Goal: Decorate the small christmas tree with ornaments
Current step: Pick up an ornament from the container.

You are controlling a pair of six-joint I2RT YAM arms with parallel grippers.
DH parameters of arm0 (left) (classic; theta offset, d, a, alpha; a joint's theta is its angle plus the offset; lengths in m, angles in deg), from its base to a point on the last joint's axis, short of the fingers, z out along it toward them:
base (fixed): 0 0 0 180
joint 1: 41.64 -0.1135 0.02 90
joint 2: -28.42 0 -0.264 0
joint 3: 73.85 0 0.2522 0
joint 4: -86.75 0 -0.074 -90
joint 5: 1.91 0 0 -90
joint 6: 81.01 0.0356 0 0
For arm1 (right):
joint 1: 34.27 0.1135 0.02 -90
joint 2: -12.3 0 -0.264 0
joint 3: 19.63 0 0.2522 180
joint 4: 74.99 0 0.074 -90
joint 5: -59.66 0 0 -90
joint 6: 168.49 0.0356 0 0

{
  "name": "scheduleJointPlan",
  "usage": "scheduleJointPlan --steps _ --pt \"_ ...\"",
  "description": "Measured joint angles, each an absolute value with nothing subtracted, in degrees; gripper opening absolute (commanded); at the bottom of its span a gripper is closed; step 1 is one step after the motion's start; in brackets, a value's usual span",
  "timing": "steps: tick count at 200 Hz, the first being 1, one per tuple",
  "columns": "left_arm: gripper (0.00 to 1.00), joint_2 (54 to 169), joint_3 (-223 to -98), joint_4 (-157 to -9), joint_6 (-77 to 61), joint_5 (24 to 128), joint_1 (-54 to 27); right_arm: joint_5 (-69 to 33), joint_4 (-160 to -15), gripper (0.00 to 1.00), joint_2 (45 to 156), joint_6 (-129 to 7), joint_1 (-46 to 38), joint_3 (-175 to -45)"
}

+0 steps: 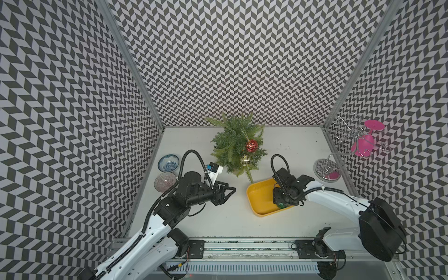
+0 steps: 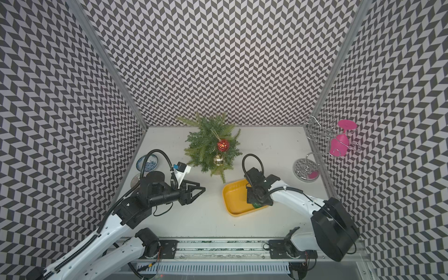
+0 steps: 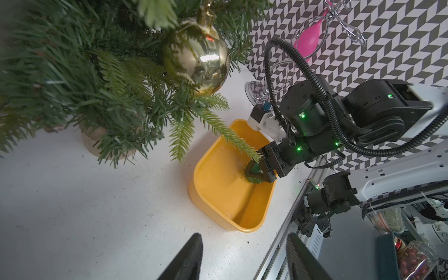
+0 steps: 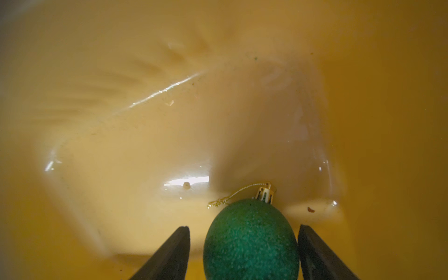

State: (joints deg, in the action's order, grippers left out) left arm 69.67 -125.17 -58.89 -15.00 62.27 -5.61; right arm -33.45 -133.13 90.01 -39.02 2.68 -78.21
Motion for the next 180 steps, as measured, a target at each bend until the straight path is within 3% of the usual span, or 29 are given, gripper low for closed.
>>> scheduleJointPlan --steps 180 --pt "0.57 69.65 -124.76 -59.35 -15.13 62.75 -5.61 -33.74 -137.02 0.76 90.1 -41.43 3.75 -79.98"
